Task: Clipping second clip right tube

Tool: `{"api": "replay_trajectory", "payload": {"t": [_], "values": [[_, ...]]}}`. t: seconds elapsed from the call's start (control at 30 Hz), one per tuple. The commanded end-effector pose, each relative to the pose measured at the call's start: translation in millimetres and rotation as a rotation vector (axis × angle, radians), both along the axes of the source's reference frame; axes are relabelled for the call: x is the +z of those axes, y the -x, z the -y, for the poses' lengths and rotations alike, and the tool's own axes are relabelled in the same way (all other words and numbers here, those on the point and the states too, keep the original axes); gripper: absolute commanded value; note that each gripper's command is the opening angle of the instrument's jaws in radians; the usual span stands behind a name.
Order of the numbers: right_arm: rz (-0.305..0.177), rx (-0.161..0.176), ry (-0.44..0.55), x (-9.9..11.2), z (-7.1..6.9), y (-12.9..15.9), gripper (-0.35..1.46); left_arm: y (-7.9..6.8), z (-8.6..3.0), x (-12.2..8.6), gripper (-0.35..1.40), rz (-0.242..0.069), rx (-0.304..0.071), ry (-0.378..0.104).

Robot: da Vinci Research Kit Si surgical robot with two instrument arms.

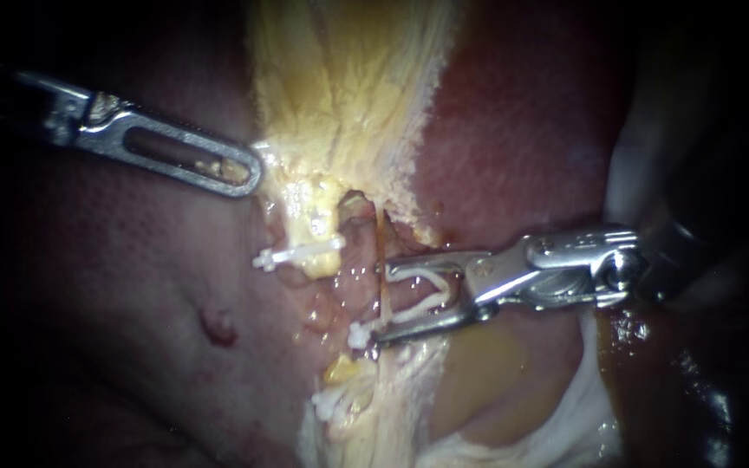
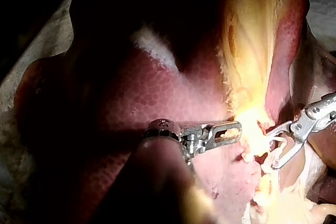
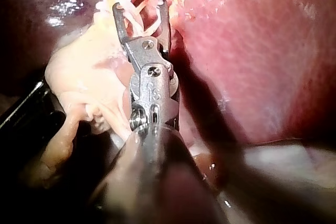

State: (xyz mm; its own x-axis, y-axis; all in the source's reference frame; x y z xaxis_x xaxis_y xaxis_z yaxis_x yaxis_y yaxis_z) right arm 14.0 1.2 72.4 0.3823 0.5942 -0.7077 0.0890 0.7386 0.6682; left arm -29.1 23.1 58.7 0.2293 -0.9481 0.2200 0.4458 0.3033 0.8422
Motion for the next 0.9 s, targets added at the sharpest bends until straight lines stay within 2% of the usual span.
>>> {"api": "replay_trajectory", "payload": {"t": [0.03, 0.17, 0.37, 0.67, 0.9], "values": [[-0.005, 0.001, -0.008, 0.1, 0.1, -0.2, 0.49, 0.0, 0.0, 0.1, -0.35, 0.000, 0.000, 0.000], [-0.034, 0.011, -0.055, 0.5, 0.5, -0.6, 0.49, 0.0, 0.0, 0.1, -0.35, 0.000, 0.000, 0.000], [-0.078, 0.010, -0.108, 0.5, 0.4, -0.8, 0.48, 0.0, 0.0, 0.1, -0.35, 0.000, 0.000, 0.000], [-0.106, 0.035, -0.159, 0.4, 0.4, -0.8, 0.48, 0.0, 0.0, 0.2, -0.35, 0.000, 0.001, 0.000], [-0.150, 0.028, -0.211, -0.3, 0.8, -0.9, 0.48, -0.1, -0.1, 0.2, -0.35, 0.000, 0.001, 0.000]]}}
